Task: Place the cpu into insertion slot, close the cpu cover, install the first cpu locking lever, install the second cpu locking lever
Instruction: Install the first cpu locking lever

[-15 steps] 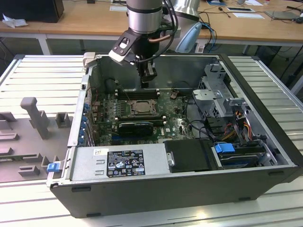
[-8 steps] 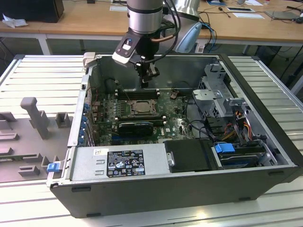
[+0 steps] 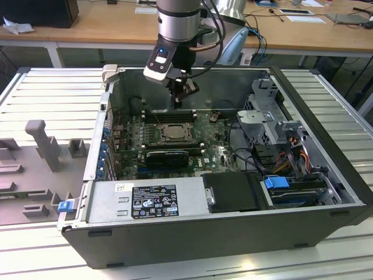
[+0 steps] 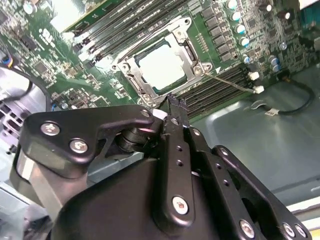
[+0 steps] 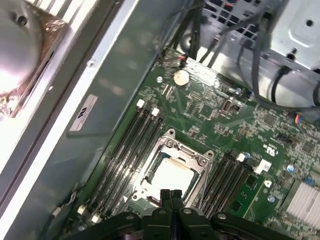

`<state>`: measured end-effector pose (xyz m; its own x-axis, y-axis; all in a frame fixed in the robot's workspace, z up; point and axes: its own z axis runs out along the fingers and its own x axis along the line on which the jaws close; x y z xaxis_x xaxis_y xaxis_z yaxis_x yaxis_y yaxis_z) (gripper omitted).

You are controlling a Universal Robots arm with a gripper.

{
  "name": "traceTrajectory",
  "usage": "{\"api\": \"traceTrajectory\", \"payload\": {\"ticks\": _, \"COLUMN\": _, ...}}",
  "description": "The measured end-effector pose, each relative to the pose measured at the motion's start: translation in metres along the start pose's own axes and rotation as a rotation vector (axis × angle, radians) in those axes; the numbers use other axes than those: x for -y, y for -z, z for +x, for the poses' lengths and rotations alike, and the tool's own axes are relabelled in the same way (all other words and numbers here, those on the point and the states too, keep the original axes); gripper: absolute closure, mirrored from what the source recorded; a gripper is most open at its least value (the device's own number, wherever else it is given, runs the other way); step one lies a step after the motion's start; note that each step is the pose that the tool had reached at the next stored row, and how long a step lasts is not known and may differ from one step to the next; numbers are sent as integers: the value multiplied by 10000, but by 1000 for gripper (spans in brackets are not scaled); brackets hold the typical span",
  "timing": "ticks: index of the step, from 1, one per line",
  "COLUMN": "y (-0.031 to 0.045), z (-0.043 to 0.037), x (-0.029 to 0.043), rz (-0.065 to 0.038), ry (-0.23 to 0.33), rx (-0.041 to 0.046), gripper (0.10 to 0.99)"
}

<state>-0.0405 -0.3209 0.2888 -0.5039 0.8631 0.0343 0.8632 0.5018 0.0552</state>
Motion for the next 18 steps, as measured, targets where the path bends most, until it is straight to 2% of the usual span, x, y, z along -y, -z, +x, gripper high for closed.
{"api": "traceTrajectory", "payload": {"ticks": 2, "y": 0, "z": -1, "x": -1, "rz": 19, "ry": 564, "rx": -31, "gripper": 980}}
{"api": "traceTrajectory", "payload": {"ticks": 9, "y": -1, "z": -2, "x": -2, "rz": 59, "ry": 1713, "rx": -94, "gripper": 980}}
{"api": "traceTrajectory", "payload": {"ticks": 12, "y": -2, "z": -2, "x": -3, "rz": 88, "ry": 2533, "rx": -140, "gripper": 980}}
{"api": "traceTrajectory", "payload": {"ticks": 18, "y": -4, "z": -3, "x": -4, "rz": 129, "ry": 3744, "rx": -207, "gripper": 980}}
